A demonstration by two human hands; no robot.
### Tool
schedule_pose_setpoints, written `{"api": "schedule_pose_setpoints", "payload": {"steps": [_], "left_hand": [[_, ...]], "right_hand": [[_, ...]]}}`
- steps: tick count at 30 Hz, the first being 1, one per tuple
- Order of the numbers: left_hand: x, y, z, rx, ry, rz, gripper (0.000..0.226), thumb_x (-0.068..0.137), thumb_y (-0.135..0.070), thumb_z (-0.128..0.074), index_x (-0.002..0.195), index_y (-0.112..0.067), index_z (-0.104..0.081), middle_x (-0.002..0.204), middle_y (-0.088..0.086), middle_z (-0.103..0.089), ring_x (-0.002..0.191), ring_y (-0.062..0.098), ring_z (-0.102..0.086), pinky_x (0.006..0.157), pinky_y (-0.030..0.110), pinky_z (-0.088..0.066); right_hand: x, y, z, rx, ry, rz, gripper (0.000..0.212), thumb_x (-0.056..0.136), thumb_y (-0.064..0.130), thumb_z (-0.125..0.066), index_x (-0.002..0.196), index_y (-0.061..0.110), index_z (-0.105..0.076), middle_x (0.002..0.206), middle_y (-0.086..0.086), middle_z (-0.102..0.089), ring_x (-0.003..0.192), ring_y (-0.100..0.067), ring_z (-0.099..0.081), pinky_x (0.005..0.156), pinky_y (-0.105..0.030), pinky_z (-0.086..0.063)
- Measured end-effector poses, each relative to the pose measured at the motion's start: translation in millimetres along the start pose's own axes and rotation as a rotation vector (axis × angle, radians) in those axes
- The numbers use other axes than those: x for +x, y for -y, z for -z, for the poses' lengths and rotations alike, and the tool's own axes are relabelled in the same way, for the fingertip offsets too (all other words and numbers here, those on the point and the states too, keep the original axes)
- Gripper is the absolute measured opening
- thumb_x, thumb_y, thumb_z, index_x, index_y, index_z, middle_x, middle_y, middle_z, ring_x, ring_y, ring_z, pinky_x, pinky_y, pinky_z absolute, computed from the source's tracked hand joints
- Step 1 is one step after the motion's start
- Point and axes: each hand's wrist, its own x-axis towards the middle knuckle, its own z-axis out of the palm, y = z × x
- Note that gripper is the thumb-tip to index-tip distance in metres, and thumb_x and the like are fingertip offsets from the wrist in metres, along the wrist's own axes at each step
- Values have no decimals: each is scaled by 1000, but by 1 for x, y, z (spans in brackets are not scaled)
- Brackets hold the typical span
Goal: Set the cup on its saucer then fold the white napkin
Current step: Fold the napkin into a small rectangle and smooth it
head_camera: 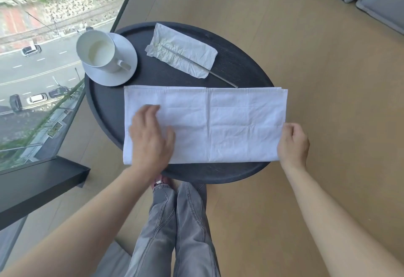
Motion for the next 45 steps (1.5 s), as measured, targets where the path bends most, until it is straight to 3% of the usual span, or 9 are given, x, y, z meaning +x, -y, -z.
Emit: {"api": "schedule_pose_setpoints", "payload": {"steps": [7, 12, 23, 26, 28, 30, 36, 41, 45], "left_hand": [[-22, -42, -59, 287, 307, -439, 67, 105, -39, -40, 163, -8, -25, 174, 8, -13, 161, 26, -8, 128, 50, -9], [-24, -41, -84, 370, 338, -453, 72, 107, -46, -35, 165, -10, -14, 174, 7, -5, 161, 23, -1, 128, 51, 0], [-28, -98, -89, 53, 388, -341, 65, 107, -42, -36, 162, -9, -25, 171, 7, -23, 160, 22, -14, 126, 49, -8], [-11, -131, -57, -313, 412, -175, 50, 104, -49, -41, 141, -18, -55, 147, -6, -56, 136, 12, -49, 112, 32, -35], [6, -154, -30, -627, 435, -11, 44, 97, -59, -46, 111, -23, -67, 109, -17, -70, 101, 2, -64, 85, 21, -50], [26, -170, -6, -787, 426, 72, 57, 89, -68, -54, 98, -14, -69, 91, -3, -73, 79, 7, -69, 68, 25, -55], [63, -149, 30, -701, 384, 124, 38, 83, -37, -78, 72, -9, -54, 55, -3, -62, 51, 13, -63, 52, 32, -51], [68, -91, 32, -670, 346, 221, 42, 86, -21, -70, 83, 18, -54, 66, 15, -57, 54, 20, -55, 58, 34, -43], [63, -51, 28, -620, 324, 267, 42, 91, -26, -66, 86, 15, -57, 72, 9, -56, 62, 18, -49, 61, 33, -39]], "right_hand": [[-17, -25, -2, -90, 67, 79, 29, 108, 32, -35, 94, 11, -50, 75, 2, -50, 67, -17, -45, 59, -35, -36], [-13, -36, 18, -80, 43, 110, 22, 107, 31, -41, 96, 16, -52, 73, 6, -50, 61, 5, -48, 53, -10, -36], [-35, 21, 94, 87, -110, 331, 12, 104, 27, -49, 94, 23, -55, 68, 14, -48, 61, 3, -42, 58, -14, -35], [-55, 56, 102, 127, -71, 406, 10, 103, 32, -52, 94, 33, -57, 71, 22, -56, 65, 3, -47, 60, -11, -37], [-73, 78, 97, 139, -20, 453, 7, 102, 34, -54, 97, 36, -59, 75, 25, -61, 66, 2, -51, 60, -11, -38], [-90, 96, 83, 112, 36, 507, 7, 102, 34, -55, 98, 31, -60, 77, 14, -63, 66, -5, -54, 59, -21, -43], [-140, 129, 21, -34, 39, 712, 17, 98, 17, -62, 104, 3, -67, 93, -9, -69, 81, -34, -65, 64, -46, -52], [-169, 135, -23, -111, 143, 733, 14, 94, 13, -66, 106, 5, -67, 94, -12, -65, 80, -39, -63, 59, -48, -52], [-188, 122, -50, -167, 262, 736, 24, 92, 11, -67, 115, 7, -67, 95, -11, -64, 82, -37, -63, 60, -43, -51]]}}
